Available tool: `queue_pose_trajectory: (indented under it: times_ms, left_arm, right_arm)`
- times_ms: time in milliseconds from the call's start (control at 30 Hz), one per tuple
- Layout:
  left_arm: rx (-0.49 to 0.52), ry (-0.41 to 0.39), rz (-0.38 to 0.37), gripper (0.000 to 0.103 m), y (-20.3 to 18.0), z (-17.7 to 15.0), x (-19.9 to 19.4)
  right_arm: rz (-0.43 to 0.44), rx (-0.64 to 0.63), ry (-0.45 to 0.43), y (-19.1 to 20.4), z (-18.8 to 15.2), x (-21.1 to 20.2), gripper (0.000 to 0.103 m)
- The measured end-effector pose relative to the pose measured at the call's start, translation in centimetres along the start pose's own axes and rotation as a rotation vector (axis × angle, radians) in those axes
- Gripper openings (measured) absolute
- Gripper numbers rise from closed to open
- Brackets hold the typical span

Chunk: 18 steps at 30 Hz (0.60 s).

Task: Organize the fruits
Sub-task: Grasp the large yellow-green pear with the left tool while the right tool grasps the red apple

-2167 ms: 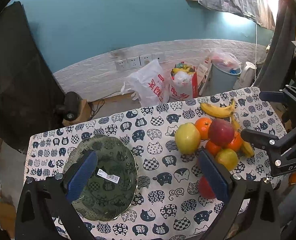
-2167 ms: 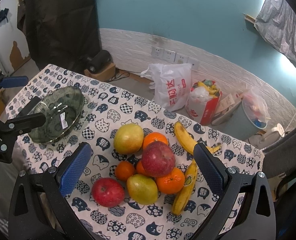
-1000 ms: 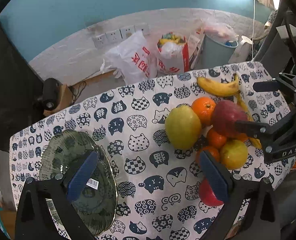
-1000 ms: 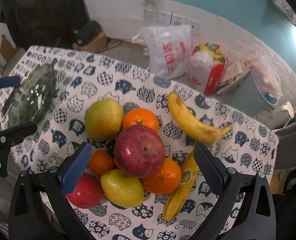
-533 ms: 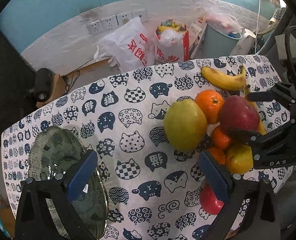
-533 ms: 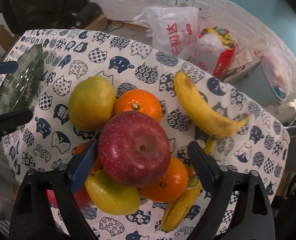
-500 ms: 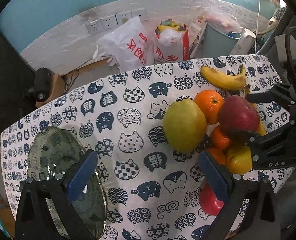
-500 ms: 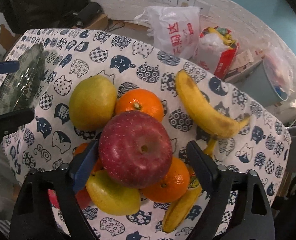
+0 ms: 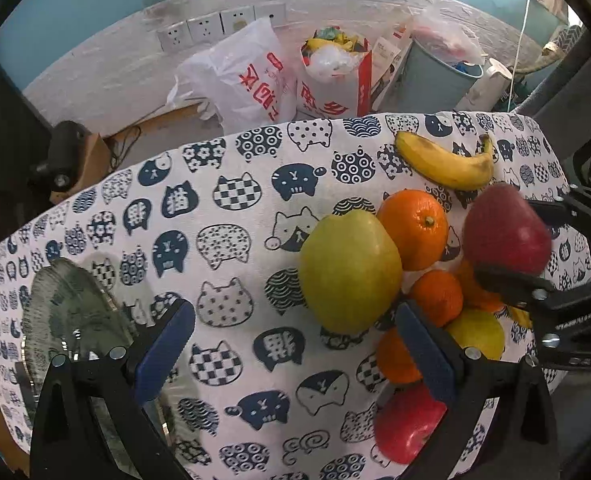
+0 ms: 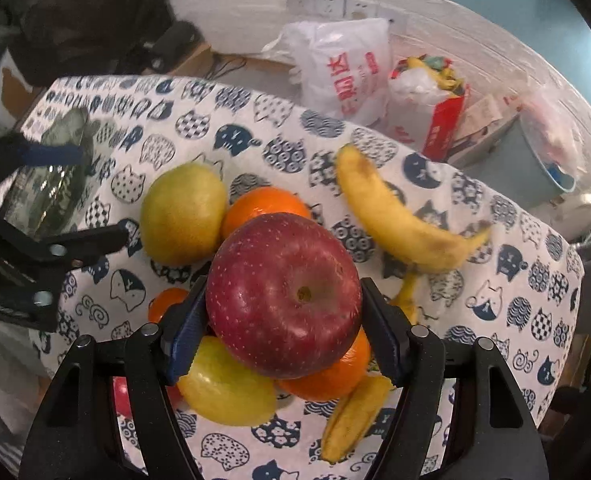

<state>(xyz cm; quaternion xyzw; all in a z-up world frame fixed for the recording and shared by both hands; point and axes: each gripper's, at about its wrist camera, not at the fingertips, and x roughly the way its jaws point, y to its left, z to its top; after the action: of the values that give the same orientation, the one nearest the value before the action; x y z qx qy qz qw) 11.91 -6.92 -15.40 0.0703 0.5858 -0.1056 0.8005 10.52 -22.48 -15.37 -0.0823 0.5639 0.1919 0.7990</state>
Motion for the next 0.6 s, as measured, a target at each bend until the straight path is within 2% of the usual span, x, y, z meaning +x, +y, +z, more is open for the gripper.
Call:
queue_pose_trajectory:
  times_ms: [200,400,600]
  left_arm:
    - [-0.003,0.023,-0.019,0.102,-1.1,0.9,1.7]
    - [0.042,0.038,0.021,0.102,-2.5,1.1,3.4]
    - [0.062,0.041,-0.006,0.092,-3.2,0.9,4.4]
  right_arm:
    - [-0.003,0.046,-0.018,-1.6,-0.5,-0.7,0.072]
    - [0.001,0.071,-0.020,-2.7,-0.9,-0.9,0.072]
    - [0.001,0.084,-0.020,-3.2,-1.1,-1.0,0.072]
